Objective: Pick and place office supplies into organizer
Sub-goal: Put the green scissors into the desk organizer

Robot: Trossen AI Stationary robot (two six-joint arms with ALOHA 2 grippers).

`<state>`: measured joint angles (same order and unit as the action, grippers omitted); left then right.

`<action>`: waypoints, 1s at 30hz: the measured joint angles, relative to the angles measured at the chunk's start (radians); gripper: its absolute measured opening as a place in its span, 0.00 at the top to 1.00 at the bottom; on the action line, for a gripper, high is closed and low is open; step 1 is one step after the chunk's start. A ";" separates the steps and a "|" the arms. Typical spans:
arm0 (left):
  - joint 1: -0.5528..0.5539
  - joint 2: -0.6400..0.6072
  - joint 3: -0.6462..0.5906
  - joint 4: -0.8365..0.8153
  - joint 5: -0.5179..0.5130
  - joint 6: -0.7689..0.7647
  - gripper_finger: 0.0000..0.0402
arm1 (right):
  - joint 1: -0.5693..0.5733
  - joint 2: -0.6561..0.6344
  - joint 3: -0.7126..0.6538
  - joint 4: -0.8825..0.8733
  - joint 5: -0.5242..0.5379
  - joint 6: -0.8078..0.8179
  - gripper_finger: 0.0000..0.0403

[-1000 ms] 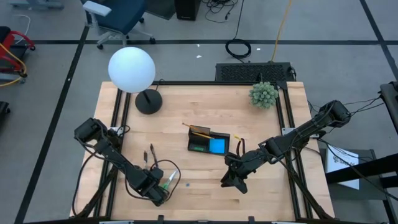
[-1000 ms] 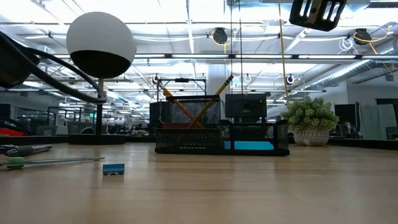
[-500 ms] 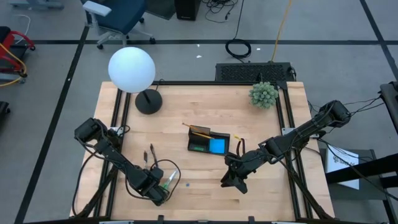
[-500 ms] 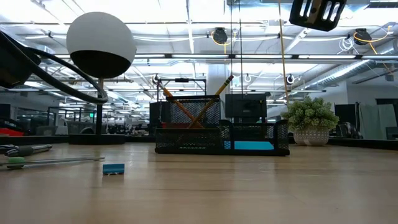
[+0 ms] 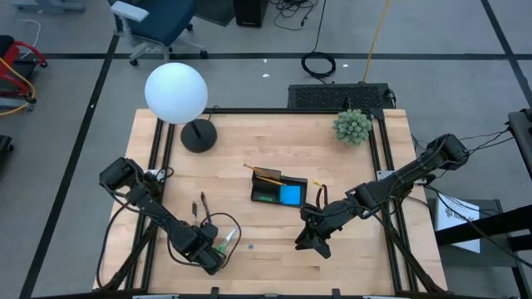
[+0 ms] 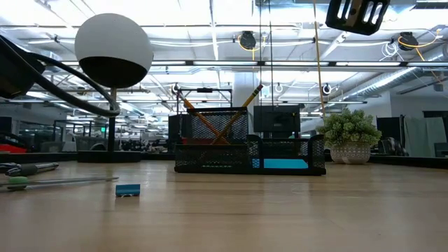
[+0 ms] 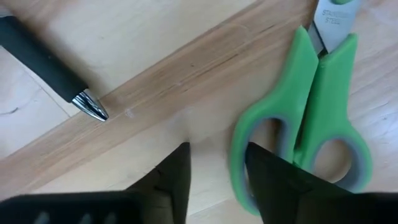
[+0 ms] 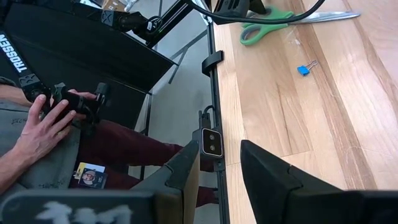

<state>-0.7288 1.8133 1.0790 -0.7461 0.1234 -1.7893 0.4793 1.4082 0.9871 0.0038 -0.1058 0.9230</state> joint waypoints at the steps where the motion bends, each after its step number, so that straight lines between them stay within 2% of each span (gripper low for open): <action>1: 0.000 0.000 0.000 0.000 0.000 0.000 0.67 | 0.000 0.000 0.000 0.000 0.000 0.000 0.74; 6: 0.001 0.000 0.000 0.001 -0.003 0.000 0.78 | 0.000 0.000 0.000 0.000 0.000 0.000 0.74; 11: 0.001 0.000 0.000 0.006 -0.006 0.000 0.83 | 0.000 0.000 0.000 0.000 0.000 0.000 0.74; 30: 0.004 0.001 0.000 0.020 -0.015 0.014 0.84 | 0.000 0.000 0.000 0.000 0.000 0.000 0.74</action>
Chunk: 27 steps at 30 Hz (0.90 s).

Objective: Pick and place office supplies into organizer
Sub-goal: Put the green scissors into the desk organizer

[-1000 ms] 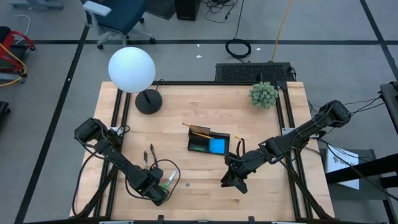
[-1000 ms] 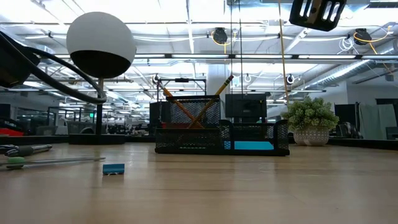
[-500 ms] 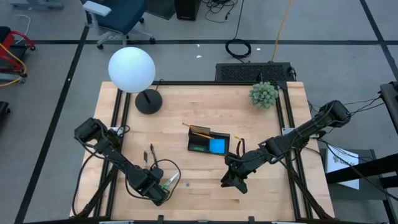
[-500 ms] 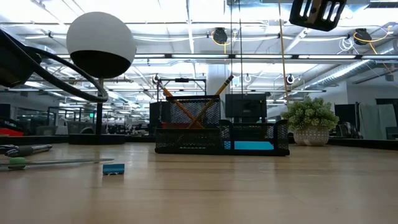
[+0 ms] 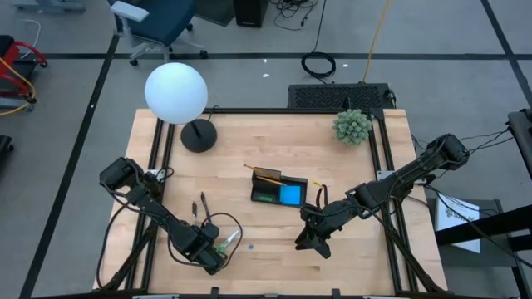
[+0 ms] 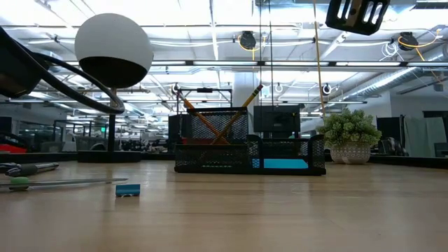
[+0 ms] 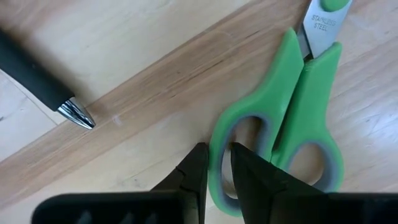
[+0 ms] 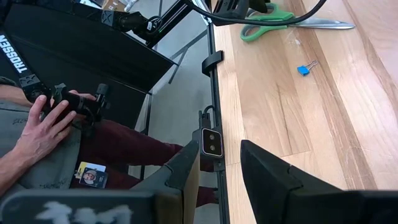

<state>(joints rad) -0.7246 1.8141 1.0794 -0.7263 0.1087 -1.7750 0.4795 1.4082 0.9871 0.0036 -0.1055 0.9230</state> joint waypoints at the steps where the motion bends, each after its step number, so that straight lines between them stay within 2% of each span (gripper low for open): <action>1: 0.000 0.000 0.000 0.000 0.000 0.003 0.84 | 0.000 0.000 0.000 0.000 0.000 0.000 0.74; 15: 0.000 0.000 0.000 -0.001 -0.005 0.005 0.84 | 0.000 0.000 0.000 0.000 0.000 0.000 0.74; 17: 0.000 0.000 0.000 -0.003 -0.005 0.005 0.87 | 0.000 0.000 0.000 0.000 0.000 0.000 0.74; 21: 0.000 0.000 0.002 -0.003 -0.005 0.008 0.97 | 0.000 0.000 0.000 0.000 0.000 0.000 0.74; 27: 0.000 0.000 0.002 -0.004 -0.009 0.008 0.96 | 0.000 0.000 0.000 0.000 0.000 0.000 0.74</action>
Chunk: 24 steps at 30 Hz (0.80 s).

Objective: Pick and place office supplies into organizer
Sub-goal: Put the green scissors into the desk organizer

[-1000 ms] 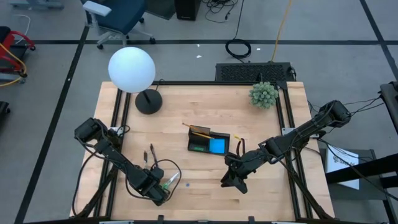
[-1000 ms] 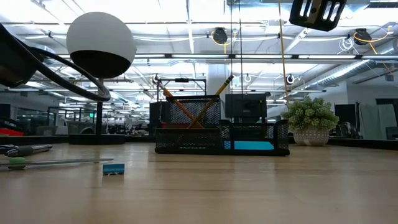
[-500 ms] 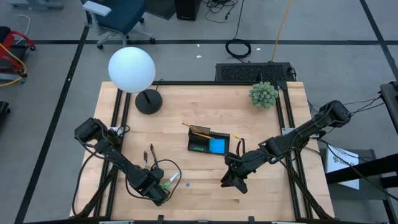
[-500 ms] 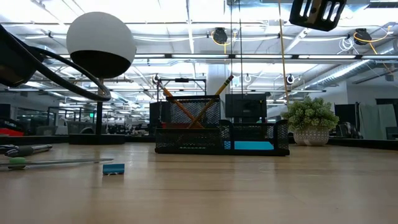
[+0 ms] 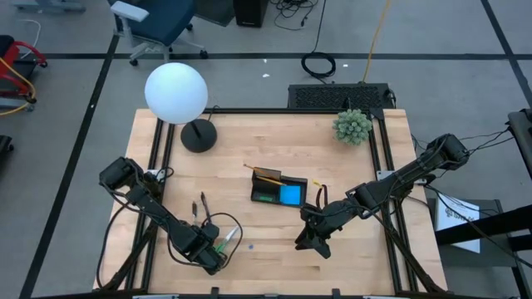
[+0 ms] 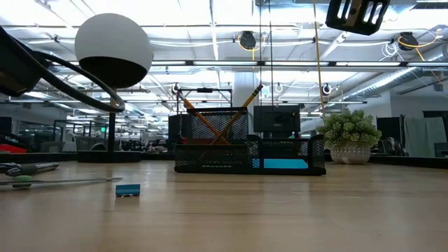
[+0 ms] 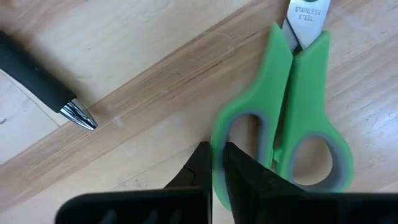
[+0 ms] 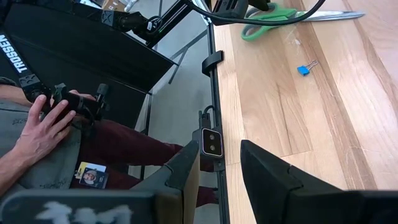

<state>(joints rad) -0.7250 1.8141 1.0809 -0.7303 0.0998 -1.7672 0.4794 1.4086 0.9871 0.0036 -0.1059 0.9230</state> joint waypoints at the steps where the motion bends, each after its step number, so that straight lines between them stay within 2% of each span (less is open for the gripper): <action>1: 0.000 0.000 0.000 0.000 0.000 0.000 0.96 | 0.000 0.000 0.000 0.000 0.000 0.000 0.74; 5: 0.000 0.000 0.000 0.001 -0.002 0.000 0.99 | 0.000 0.000 0.000 0.000 0.000 0.000 0.74; 20: 0.000 0.000 -0.001 0.000 -0.003 0.000 0.97 | 0.000 0.000 0.000 0.000 0.000 0.000 0.74; 24: 0.000 0.000 -0.001 0.000 -0.003 0.001 0.99 | 0.000 0.000 0.000 0.000 0.000 0.000 0.74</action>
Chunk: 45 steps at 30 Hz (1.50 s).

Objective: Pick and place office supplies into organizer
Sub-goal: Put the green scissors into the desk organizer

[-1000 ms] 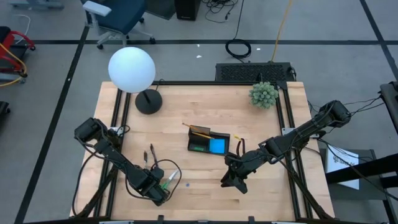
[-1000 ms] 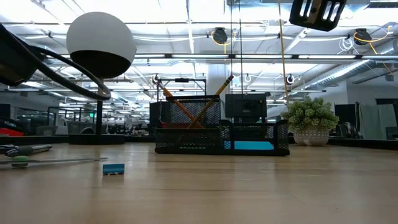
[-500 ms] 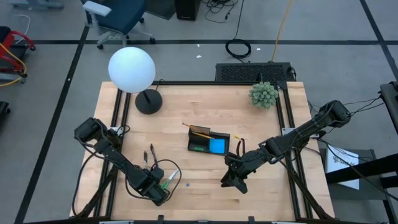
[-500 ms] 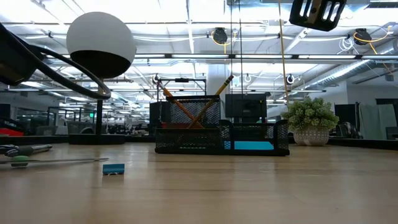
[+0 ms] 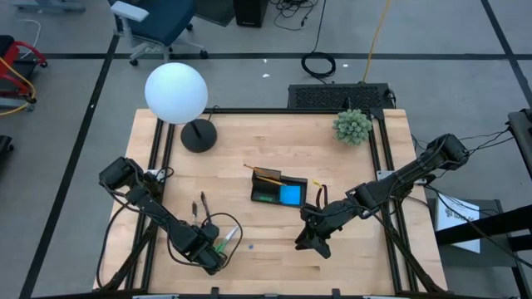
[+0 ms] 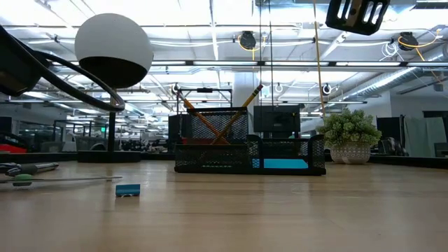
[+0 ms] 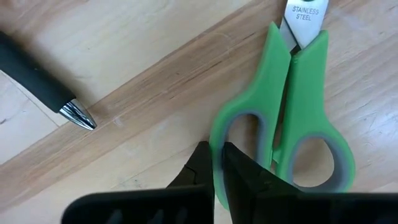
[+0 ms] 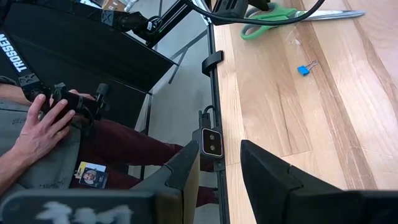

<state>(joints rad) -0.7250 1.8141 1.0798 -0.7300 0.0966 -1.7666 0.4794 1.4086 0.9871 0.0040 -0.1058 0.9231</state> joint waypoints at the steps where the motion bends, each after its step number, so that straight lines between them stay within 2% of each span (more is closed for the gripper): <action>1: 0.000 0.000 0.000 0.000 0.000 0.000 0.99 | 0.000 0.000 0.000 0.000 0.000 0.000 0.74; 6: 0.000 0.000 0.000 0.000 0.000 0.001 0.97 | 0.000 0.000 0.000 0.000 0.000 0.000 0.74; 18: 0.009 -0.013 -0.001 0.007 -0.018 0.017 0.98 | 0.000 0.000 0.000 0.000 0.000 0.000 0.74; 30: 0.017 -0.016 0.002 0.109 -0.012 0.033 0.99 | 0.000 0.000 0.000 0.000 0.000 0.000 0.74; 34: 0.026 -0.016 0.002 0.174 -0.037 0.038 0.96 | 0.000 0.000 0.000 0.000 0.000 0.000 0.74; 38: 0.039 -0.018 0.003 0.235 -0.072 0.059 0.99 | 0.000 0.000 0.000 0.000 0.000 0.000 0.74; 45: 0.077 -0.072 0.003 0.292 -0.146 0.103 0.96 | 0.000 0.000 0.000 0.000 0.000 0.000 0.74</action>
<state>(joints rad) -0.6480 1.7424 1.0828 -0.4384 -0.0498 -1.6634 0.4797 1.4086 0.9871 0.0040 -0.1059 0.9230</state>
